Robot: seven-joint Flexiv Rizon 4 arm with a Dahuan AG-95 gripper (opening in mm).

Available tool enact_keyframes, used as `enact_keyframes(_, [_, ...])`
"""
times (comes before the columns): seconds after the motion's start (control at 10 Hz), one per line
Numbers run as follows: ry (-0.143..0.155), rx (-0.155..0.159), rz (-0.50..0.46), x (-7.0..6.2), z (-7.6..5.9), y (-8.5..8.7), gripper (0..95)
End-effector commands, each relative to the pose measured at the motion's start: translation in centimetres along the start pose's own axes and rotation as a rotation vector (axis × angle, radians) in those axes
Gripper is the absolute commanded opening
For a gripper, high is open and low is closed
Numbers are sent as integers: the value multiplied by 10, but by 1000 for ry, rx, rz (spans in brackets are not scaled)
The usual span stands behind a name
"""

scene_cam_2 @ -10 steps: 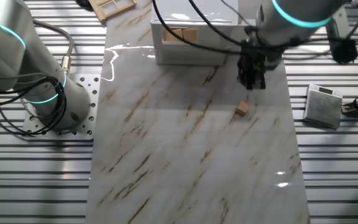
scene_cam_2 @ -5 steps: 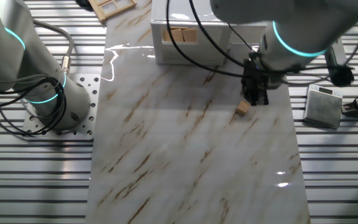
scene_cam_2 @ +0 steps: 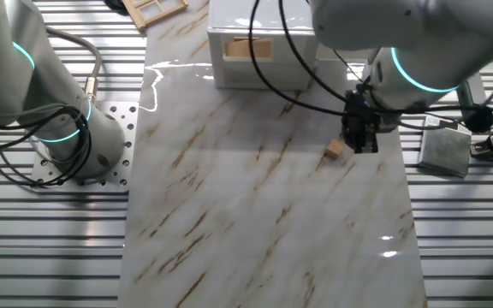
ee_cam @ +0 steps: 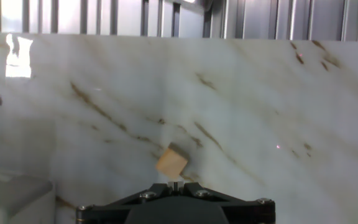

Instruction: Put things in the drawer

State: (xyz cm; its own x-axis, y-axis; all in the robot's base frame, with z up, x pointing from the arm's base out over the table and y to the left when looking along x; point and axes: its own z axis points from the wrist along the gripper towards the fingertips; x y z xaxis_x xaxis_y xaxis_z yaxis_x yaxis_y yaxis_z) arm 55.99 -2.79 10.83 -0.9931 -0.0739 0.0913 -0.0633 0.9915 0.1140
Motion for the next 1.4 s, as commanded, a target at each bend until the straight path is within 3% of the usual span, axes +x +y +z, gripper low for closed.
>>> enact_keyframes(0.1, [-3,3,1,-4,3,-1,0])
enact_keyframes(0.4, [-6,2,-4,-7,11,-1,0])
enact_keyframes(0.8, [-5,0,-101,-8,18,7,0])
enact_keyframes(1.4, [-27,16,-408,6,27,14,0])
